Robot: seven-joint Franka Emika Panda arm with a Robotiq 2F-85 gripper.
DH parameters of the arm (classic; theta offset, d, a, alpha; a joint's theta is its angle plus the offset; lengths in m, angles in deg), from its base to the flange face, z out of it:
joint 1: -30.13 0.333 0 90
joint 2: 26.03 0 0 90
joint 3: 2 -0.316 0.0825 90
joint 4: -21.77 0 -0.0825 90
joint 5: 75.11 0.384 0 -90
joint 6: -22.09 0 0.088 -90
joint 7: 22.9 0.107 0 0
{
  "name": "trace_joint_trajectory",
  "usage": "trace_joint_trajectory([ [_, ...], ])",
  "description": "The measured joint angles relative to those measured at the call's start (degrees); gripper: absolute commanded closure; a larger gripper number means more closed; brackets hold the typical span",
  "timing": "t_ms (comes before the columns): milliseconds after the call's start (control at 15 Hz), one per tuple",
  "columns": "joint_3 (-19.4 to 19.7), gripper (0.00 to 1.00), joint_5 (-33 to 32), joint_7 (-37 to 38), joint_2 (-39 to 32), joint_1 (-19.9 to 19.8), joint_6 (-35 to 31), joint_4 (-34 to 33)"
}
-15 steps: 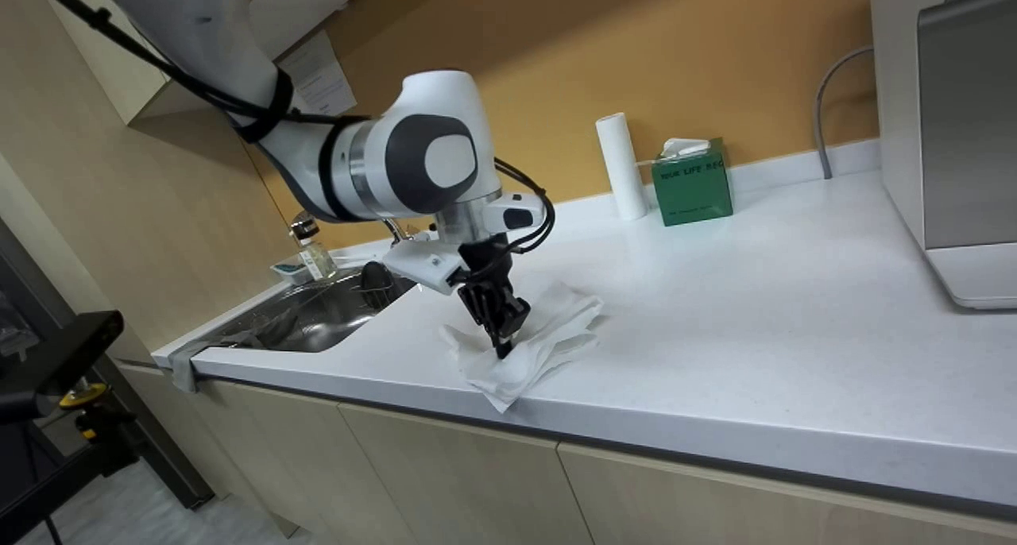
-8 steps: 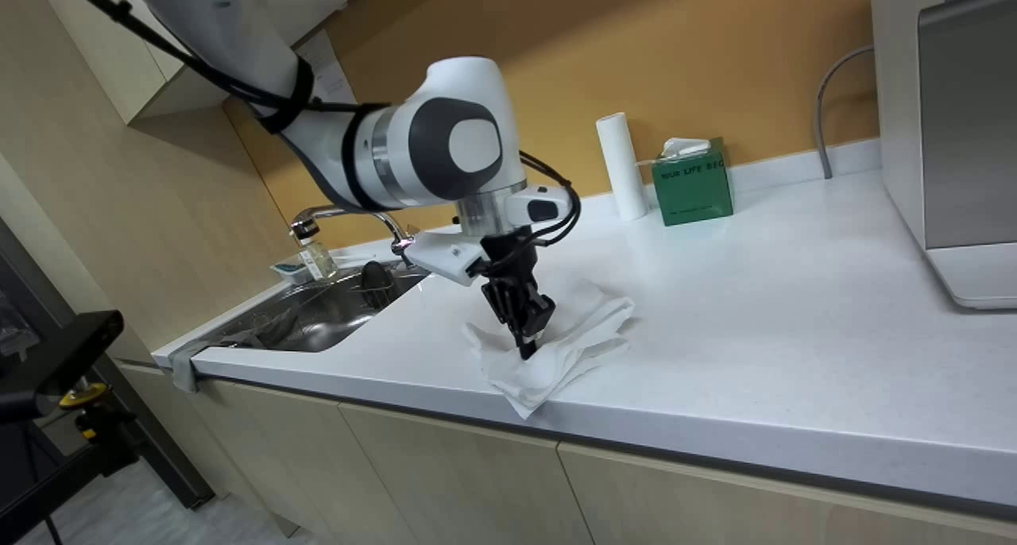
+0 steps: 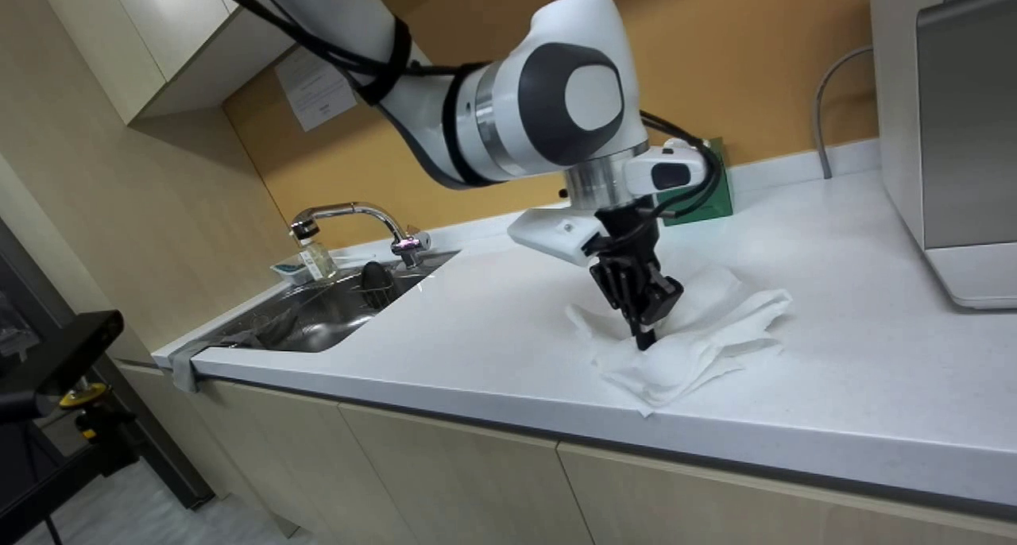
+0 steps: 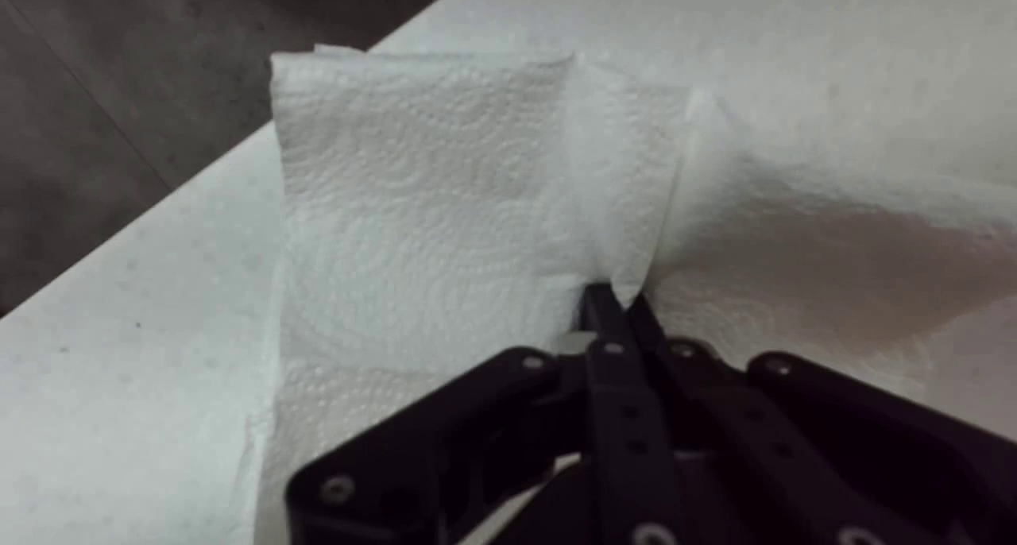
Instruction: Wipe the table with the paper towel
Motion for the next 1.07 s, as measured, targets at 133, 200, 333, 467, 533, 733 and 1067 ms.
trace_joint_trajectory([
  [133, 0.40, 0.99, -0.12, 0.02, -2.20, -0.44, 0.43, -3.37],
  [200, 0.49, 0.99, -0.16, 0.02, -3.48, -0.50, 1.02, -5.41],
  [333, 0.49, 0.99, -0.30, 0.01, -6.23, -0.46, 2.59, -9.95],
  [467, 0.27, 0.99, -0.75, -0.02, -9.12, -0.30, 4.71, -14.91],
  [533, -0.02, 0.99, -1.12, -0.07, -10.59, -0.19, 5.92, -17.48],
  [733, -1.31, 0.99, -1.44, -0.88, -14.81, 0.54, 9.25, -24.96],
  [1067, -5.48, 0.99, -1.45, -5.54, -19.94, 2.14, 13.69, -34.26],
])
